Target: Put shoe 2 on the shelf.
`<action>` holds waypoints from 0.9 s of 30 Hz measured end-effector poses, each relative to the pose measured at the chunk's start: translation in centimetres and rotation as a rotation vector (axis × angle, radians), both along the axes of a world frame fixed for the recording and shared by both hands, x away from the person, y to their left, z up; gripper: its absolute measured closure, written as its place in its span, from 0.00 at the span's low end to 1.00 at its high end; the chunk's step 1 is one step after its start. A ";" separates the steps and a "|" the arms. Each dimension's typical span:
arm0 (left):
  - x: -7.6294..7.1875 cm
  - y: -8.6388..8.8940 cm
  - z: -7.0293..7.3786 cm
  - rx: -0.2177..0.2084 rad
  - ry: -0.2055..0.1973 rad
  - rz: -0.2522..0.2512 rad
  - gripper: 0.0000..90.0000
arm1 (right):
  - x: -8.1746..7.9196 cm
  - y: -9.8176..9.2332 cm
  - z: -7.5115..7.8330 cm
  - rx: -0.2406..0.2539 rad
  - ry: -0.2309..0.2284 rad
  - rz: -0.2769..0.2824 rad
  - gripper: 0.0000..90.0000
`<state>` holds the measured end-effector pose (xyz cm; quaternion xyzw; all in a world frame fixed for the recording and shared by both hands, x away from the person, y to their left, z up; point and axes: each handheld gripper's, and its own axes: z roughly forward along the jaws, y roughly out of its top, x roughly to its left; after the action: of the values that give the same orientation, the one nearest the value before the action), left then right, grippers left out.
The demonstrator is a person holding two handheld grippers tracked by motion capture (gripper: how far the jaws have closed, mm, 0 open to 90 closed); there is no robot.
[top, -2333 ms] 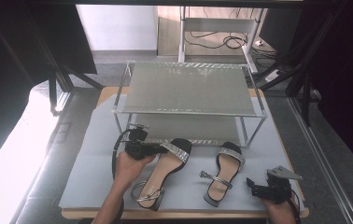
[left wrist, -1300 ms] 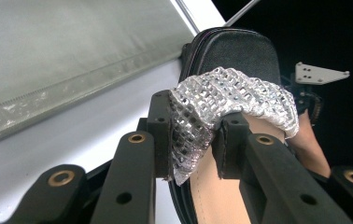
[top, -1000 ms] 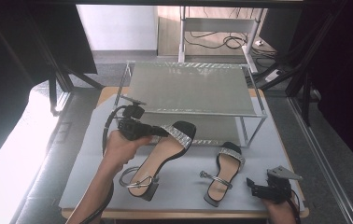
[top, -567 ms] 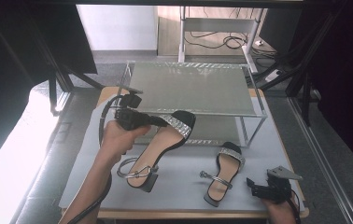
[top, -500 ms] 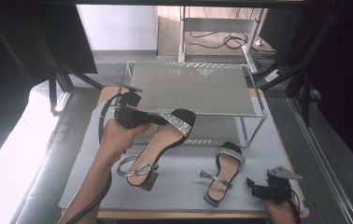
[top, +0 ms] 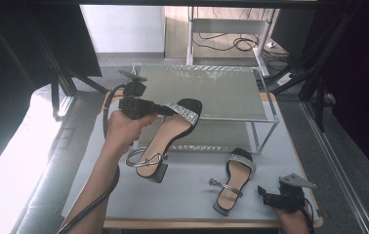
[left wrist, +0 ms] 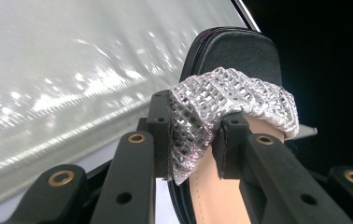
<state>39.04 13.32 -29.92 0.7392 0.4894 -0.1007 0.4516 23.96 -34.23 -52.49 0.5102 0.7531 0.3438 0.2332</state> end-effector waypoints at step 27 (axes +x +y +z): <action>5.5 0.0 0.3 -0.027 0.034 0.146 0.80 | 0.0 0.0 0.0 0.004 -0.001 0.000 0.11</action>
<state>44.52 13.29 -29.64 0.6936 0.5481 -0.0867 0.4594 23.96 -34.25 -52.50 0.5104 0.7524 0.3455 0.2325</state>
